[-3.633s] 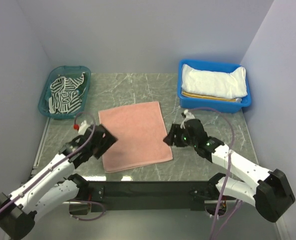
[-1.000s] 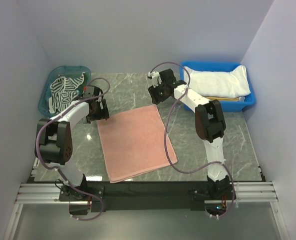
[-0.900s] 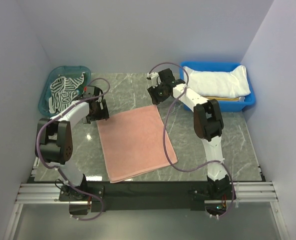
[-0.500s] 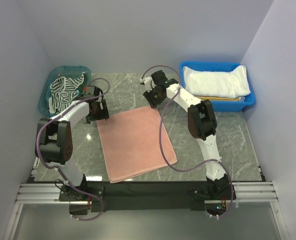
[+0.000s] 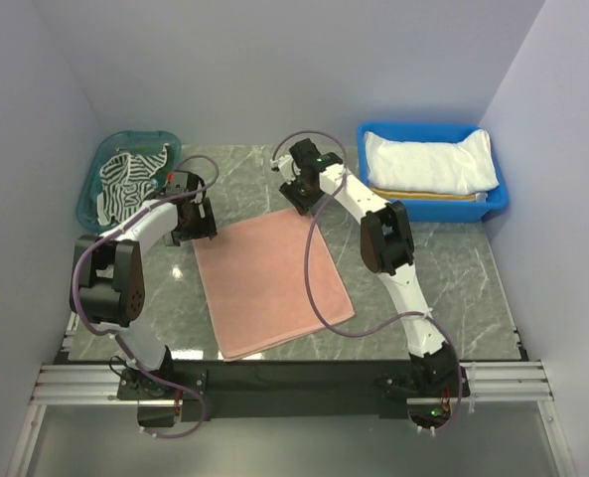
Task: Fold and stack the towels
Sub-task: Fold the towel
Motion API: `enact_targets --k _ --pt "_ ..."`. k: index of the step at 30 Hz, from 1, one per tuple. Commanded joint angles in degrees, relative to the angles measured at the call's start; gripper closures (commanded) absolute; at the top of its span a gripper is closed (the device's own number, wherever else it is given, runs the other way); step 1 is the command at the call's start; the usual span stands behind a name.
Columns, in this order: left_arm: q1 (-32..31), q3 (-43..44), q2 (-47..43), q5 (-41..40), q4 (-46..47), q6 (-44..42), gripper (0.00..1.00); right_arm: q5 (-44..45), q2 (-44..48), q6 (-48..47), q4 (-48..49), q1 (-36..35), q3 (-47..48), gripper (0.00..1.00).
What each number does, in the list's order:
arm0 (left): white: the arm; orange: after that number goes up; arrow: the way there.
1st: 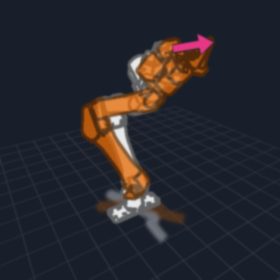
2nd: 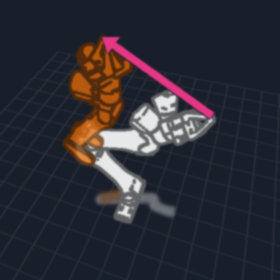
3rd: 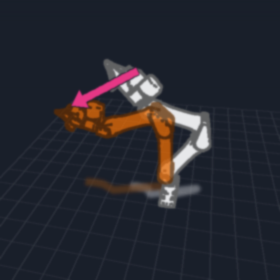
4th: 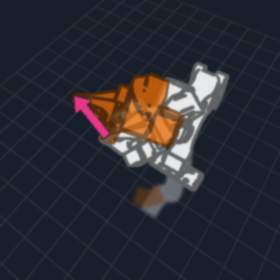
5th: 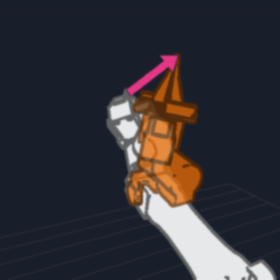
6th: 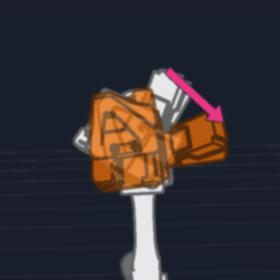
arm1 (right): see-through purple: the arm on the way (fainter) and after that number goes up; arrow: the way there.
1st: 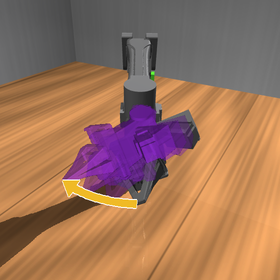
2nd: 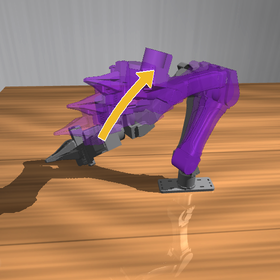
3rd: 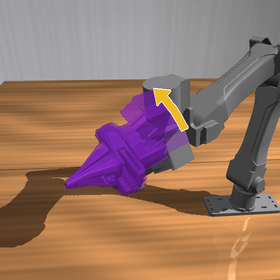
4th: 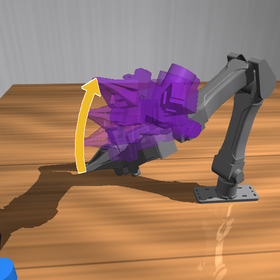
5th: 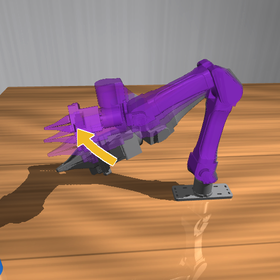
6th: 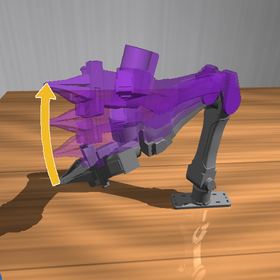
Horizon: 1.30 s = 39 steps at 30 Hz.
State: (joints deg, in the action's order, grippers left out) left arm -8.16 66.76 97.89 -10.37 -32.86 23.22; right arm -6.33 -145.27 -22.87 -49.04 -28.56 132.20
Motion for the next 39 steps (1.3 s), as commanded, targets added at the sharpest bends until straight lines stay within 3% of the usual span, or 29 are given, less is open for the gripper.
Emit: enact_targets --k 1,6,9,13,17,24,33,39 --pt "0.17 0.12 -1.29 -0.53 -0.27 -0.28 0.1 2.02 -2.56 -2.69 -4.57 -1.59 3.32 0.47" --pt "0.17 -0.05 -1.38 -0.44 -0.27 -0.37 0.11 0.88 -2.65 -3.85 -8.35 -2.73 0.52 0.53" --pt "0.17 -0.23 -1.47 -0.44 -0.18 -0.55 0.11 0.45 0.14 -1.92 -7.74 -2.3 -4.57 0.67" --pt "0.17 -0.32 -1.56 -0.09 0.17 -0.81 0.11 -0.09 5.08 -0.95 -4.67 -1.59 -16.5 0.69" --pt "0.17 -0.4 -1.73 0.52 1.13 -1.16 0.11 0.44 7.28 0.55 -4.14 0.51 -21.71 0.78" --pt "0.17 3.98 1.95 4.57 1.66 -1.86 0.11 -1.23 12.11 1.34 1.04 3.06 -27.61 0.79" --pt "0.52 11.28 11.53 8.17 1.14 -3.62 0.32 -1.94 13.08 0.99 3.07 3.16 -29.01 0.8" --pt "1.04 9.62 12.41 7.82 2.63 -4.15 0.39 -0.7 13.0 1.25 3.6 3.24 -29.37 0.8"
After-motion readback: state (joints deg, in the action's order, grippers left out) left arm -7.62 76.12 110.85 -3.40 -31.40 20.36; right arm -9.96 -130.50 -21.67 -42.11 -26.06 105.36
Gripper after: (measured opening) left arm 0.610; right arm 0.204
